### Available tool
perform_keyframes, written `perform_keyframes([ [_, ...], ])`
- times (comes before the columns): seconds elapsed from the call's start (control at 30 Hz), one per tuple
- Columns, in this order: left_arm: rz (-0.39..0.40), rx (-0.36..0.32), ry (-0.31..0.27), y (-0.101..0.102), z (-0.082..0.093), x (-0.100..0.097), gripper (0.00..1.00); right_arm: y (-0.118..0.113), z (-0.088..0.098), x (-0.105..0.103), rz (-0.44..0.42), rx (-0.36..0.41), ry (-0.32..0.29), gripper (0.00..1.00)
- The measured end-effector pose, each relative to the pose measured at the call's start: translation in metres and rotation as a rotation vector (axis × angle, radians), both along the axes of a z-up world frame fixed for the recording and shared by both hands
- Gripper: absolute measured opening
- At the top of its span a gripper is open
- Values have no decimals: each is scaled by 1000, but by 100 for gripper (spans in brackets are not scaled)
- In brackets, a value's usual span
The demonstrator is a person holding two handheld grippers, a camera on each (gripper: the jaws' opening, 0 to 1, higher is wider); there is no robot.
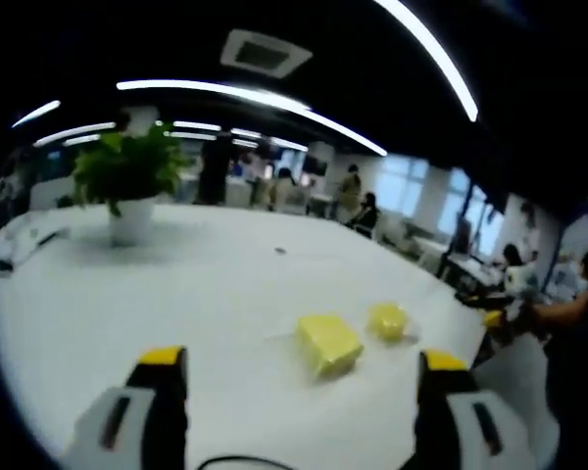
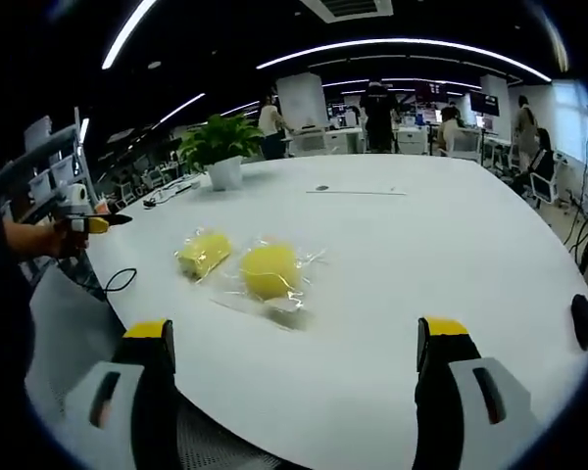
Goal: Compare the silicone blocks by pressing each to a similar depth, holding the contact briefly, and releasing to observe deformation and rebound differences across the visible hardness samples.
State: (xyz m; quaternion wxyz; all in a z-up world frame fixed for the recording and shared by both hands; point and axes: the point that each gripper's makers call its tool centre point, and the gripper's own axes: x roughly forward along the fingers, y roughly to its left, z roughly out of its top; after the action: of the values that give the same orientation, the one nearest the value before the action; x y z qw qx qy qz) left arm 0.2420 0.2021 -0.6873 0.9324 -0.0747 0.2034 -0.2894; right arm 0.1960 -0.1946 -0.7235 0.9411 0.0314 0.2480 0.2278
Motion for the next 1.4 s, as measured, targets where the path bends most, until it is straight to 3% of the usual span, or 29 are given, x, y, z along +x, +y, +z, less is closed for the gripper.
perform_keyframes([
  [0.4,-13,15,16,-9,-1,-5,100,-2,11,7,-34,13,-38,96],
  [1.27,11,9,25,-8,2,-1,100,-3,4,3,-34,36,-8,96],
  [1.33,16,-12,47,-9,0,1,100,-2,5,3,-32,36,-7,96],
  [1.4,21,-64,115,-14,-4,-1,100,-2,4,3,-31,38,-6,96],
])
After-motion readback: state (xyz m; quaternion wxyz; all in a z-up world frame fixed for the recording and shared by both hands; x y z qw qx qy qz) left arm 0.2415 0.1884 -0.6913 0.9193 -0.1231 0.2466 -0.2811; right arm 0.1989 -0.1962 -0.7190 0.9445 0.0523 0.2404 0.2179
